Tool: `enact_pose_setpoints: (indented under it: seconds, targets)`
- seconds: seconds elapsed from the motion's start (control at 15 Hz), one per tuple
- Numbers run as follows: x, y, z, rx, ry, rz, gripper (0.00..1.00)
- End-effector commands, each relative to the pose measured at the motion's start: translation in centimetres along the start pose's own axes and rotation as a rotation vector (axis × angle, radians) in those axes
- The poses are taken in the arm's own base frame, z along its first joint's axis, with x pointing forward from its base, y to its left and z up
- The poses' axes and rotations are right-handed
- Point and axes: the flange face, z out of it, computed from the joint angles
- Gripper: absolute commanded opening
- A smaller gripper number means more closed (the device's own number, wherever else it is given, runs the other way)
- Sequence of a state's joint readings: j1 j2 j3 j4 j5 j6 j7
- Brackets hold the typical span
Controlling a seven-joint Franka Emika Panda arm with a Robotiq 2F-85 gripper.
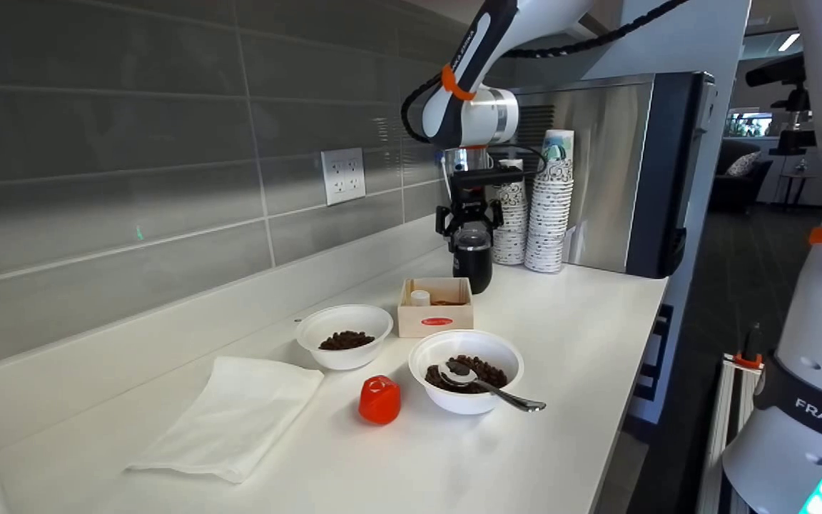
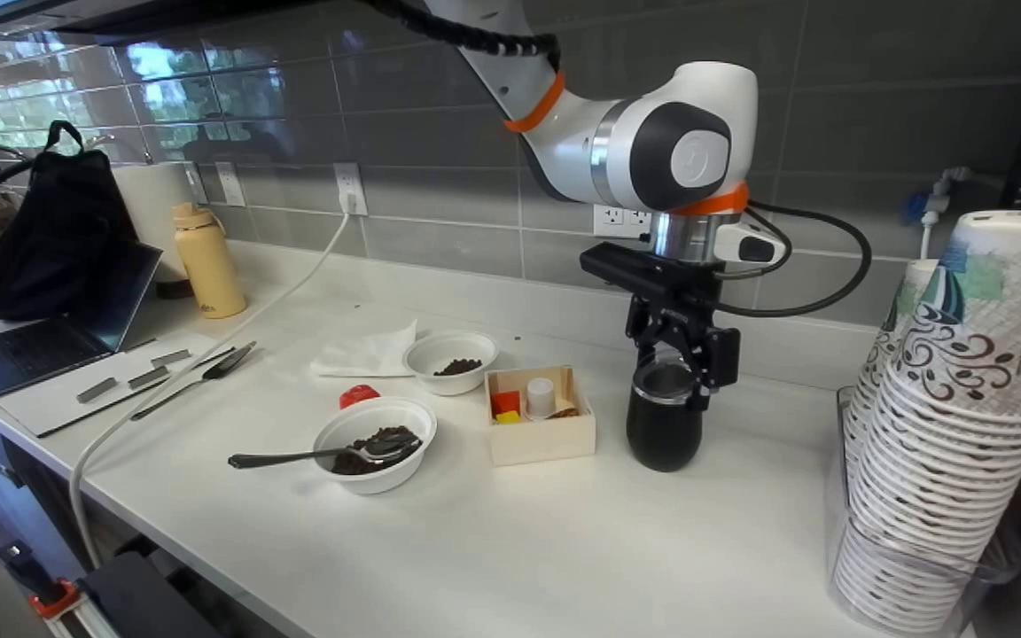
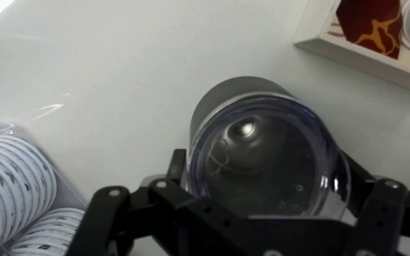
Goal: Put the lid on the black cup, then move the cup backwards
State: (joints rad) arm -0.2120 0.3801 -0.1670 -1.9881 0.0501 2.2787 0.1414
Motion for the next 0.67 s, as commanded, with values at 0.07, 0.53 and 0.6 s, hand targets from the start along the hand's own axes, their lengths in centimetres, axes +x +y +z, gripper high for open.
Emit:
enact_pose_setpoints:
  seconds: [0.07, 0.53, 0.6]
  targets:
    - [-0.4, 0.0, -1.1, 0.013, 0.007, 0.025, 1.00]
    - [-1.6, 0.3, -4.1, 0.009, -0.001, 0.046, 1.00]
    - [-1.8, 0.4, -4.5, 0.007, -0.004, 0.053, 1.00]
